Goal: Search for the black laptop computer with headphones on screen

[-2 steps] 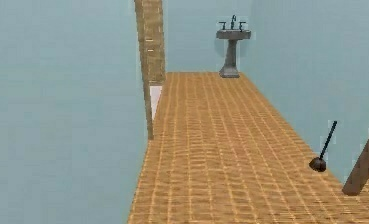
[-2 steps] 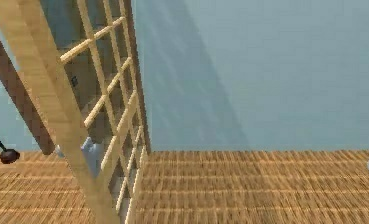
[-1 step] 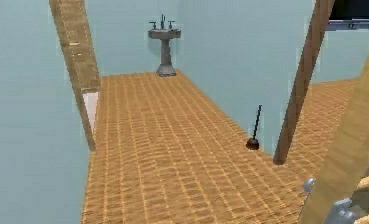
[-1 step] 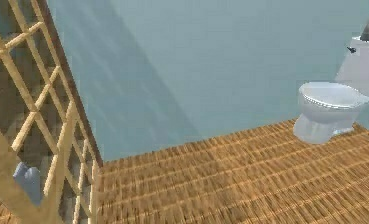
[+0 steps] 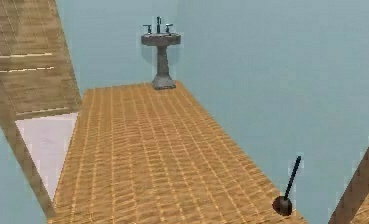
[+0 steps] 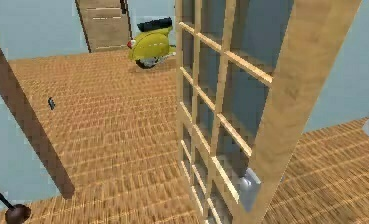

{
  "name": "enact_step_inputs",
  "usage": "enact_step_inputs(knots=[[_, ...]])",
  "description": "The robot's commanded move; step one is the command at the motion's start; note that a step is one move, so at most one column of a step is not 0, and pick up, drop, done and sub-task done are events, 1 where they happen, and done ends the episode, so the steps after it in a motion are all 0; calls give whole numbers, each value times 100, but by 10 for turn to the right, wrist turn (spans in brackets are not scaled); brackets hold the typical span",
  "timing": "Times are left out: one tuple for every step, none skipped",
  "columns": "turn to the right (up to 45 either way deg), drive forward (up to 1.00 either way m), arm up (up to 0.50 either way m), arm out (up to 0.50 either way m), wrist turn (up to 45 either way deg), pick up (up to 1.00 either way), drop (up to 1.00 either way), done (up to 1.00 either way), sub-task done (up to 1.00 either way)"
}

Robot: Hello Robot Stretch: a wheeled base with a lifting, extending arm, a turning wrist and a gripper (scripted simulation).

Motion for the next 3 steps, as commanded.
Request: enact_step_inputs(knots=[[450, 0, 0, 0, 0, 0, 0, 0, 0], [240, 0, 0, 0, 0, 0, 0, 0, 0], [30, 0, 0, 0, 0, 0, 0, 0, 0]])
